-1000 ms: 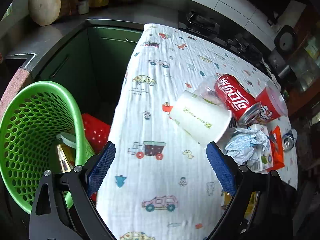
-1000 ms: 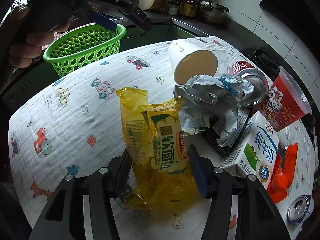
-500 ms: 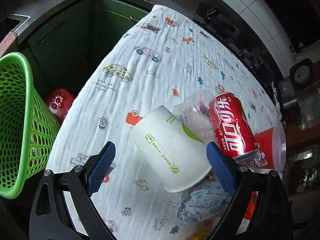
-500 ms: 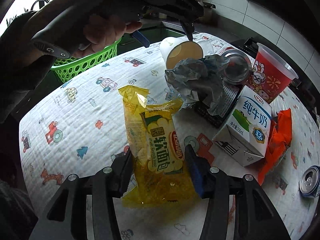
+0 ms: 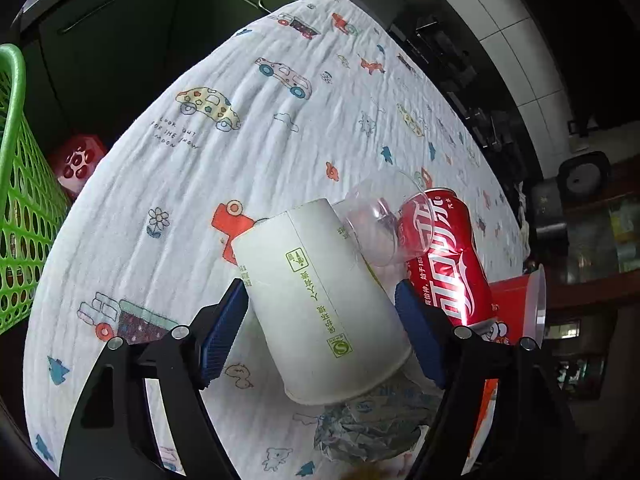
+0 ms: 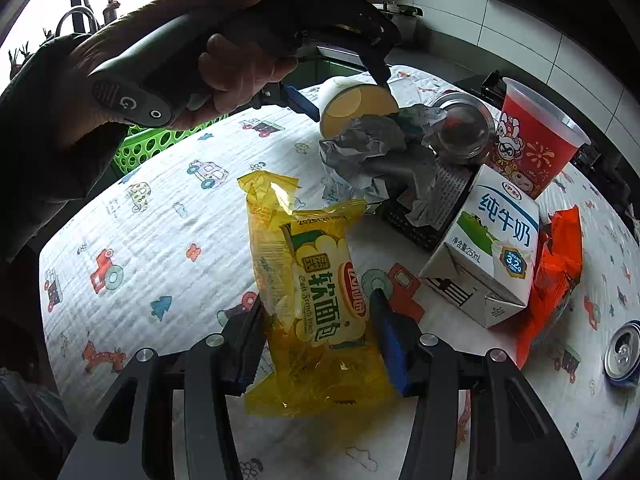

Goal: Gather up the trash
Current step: 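Drop the paper cup with the left gripper while the right drops the wrapper into the basket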

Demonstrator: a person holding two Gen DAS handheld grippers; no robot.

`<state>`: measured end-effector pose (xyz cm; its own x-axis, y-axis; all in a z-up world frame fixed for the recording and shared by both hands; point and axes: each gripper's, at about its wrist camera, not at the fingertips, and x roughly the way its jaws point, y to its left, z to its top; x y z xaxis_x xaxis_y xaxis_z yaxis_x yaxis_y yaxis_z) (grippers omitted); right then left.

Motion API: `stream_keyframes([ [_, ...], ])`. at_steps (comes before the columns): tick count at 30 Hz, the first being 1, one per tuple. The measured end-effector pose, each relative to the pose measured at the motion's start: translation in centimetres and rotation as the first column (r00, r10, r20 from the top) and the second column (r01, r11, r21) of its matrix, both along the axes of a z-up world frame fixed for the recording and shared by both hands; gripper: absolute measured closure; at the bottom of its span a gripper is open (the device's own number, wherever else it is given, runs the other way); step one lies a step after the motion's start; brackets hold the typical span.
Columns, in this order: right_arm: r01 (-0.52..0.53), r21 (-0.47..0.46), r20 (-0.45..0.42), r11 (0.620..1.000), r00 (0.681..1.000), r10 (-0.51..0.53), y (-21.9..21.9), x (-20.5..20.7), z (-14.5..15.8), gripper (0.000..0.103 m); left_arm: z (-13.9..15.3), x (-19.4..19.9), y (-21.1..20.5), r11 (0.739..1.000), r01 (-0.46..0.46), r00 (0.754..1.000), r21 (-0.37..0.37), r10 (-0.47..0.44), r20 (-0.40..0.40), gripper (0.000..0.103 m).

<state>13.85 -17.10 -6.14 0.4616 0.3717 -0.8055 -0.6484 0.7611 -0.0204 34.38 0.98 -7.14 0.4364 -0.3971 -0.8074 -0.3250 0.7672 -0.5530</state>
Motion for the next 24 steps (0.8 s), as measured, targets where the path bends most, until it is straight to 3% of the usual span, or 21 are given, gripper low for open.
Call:
stream_keyframes([
  [13,0.016,0.037,-0.01,0.999,1.0,-0.015,1.9,-1.3,2.0,0.054,2.2,-4.6,2.7,0.992,0.109,0.991,0.056,-0.113,0.073,0.041],
  [24,-0.01,0.063,-0.009,0.998,1.0,0.011,7.4,-0.9,3.9,0.054,4.5,-10.0,10.9,0.991,0.086,0.987,0.103,-0.099,0.125,0.041],
])
